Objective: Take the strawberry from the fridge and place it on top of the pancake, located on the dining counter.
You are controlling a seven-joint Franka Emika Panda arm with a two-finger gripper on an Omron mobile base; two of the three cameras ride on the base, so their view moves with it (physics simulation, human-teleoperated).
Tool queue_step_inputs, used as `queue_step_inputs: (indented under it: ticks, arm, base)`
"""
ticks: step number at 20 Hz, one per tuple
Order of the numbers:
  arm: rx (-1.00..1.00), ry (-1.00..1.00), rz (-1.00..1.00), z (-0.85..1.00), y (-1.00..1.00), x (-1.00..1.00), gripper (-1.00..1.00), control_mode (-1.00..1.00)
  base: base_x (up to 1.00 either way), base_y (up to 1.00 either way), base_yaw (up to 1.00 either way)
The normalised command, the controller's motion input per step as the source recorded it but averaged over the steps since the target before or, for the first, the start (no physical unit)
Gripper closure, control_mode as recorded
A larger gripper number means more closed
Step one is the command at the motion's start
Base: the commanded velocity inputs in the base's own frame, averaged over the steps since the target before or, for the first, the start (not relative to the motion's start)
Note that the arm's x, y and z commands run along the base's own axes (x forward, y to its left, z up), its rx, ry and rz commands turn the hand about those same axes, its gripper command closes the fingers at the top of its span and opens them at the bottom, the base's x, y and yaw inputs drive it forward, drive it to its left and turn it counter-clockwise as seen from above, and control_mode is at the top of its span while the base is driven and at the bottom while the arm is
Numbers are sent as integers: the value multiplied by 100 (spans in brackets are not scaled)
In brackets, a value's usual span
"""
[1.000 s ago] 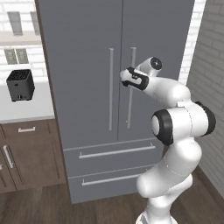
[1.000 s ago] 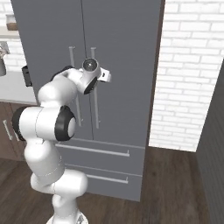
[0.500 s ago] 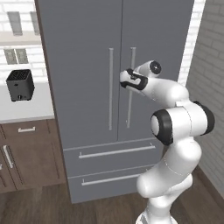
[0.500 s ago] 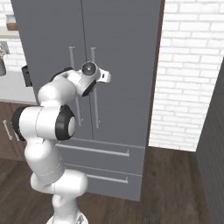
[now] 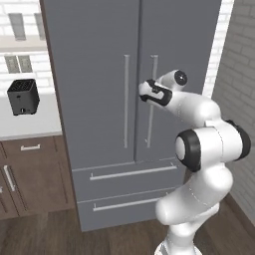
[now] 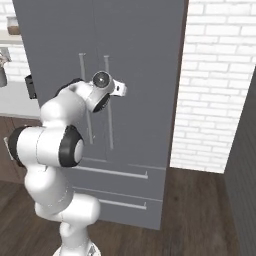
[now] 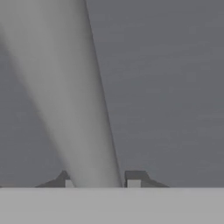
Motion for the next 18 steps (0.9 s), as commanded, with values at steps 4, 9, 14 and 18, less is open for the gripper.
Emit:
queue_step_inputs:
  ticks: [4, 9, 14, 18]
  arm:
    - [8, 0, 0, 0, -69, -100, 100, -100]
    - [6, 4, 0, 1, -69, -99, 100, -100]
    - [8, 14, 0, 0, -71, -87, -100, -100]
    - [-1, 14, 0, -4, -19, -16, -100, -100]
  base:
    - [0, 0, 0]
    - [0, 0, 0]
    - [0, 0, 0]
    - [0, 0, 0]
